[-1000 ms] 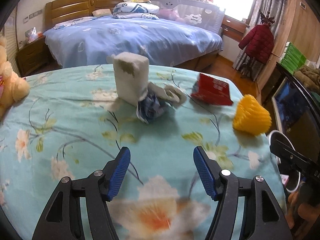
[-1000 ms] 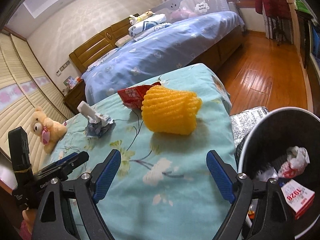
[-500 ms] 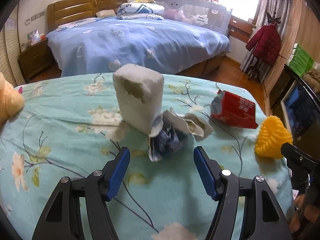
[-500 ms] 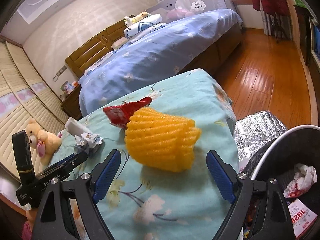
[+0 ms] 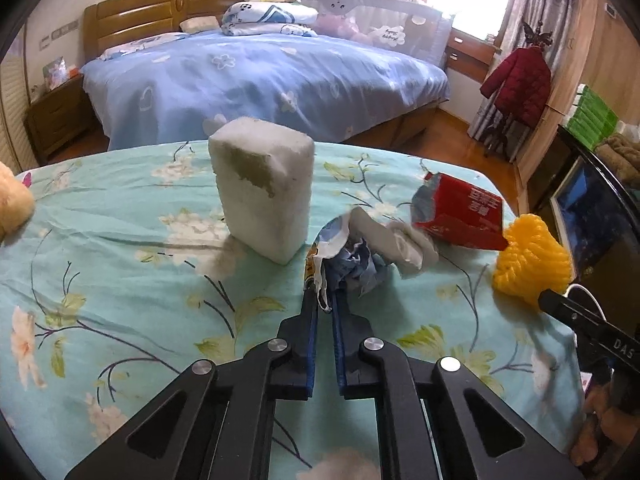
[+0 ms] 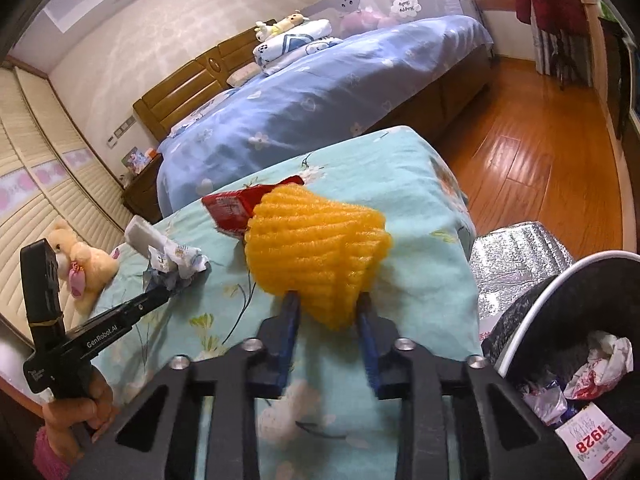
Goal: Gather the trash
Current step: 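Grasp the yellow foam fruit net with the right tool while the left tool grasps the crumpled foil wrapper, then carry the yellow foam net with the right tool while the left tool carries the foil wrapper over the bin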
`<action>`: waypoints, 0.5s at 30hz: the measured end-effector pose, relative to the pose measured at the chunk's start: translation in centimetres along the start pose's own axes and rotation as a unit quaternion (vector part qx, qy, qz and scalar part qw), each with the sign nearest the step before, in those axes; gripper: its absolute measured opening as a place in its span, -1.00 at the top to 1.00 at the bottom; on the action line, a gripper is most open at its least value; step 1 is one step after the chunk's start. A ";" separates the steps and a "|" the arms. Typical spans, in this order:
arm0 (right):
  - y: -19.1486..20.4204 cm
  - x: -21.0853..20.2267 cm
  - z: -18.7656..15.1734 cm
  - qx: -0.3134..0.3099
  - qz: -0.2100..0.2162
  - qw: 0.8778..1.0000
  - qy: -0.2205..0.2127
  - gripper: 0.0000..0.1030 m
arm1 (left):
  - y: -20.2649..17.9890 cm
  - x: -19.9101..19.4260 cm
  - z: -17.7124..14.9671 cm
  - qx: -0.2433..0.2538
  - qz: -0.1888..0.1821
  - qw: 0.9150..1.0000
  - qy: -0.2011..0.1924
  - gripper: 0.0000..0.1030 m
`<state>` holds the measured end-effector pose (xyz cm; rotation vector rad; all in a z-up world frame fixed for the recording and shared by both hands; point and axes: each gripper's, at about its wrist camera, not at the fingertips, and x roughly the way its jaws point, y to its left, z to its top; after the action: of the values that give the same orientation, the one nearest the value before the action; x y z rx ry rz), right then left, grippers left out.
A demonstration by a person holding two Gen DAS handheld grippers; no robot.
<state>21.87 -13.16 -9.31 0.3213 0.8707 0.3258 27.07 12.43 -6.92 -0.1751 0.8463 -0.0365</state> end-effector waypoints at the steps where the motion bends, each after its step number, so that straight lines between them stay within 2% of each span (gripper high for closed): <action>1: 0.0 -0.2 -0.1 0.000 0.001 1.000 -0.001 0.53 | 0.0 -0.2 -0.2 0.002 -0.002 1.000 -0.002 0.89; 9: 0.9 -2.4 -1.3 -0.005 0.010 1.000 -0.016 0.65 | -0.9 -2.6 -2.4 0.002 -0.025 1.000 -0.002 0.91; 15: 1.5 -4.1 -2.3 -0.012 0.011 1.000 -0.026 0.67 | -1.8 -4.4 -3.7 0.003 -0.047 0.999 -0.004 0.93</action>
<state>17.35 -13.14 -7.24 0.3165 0.8126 0.3462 21.47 10.59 -5.76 -0.2094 0.8295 -0.1271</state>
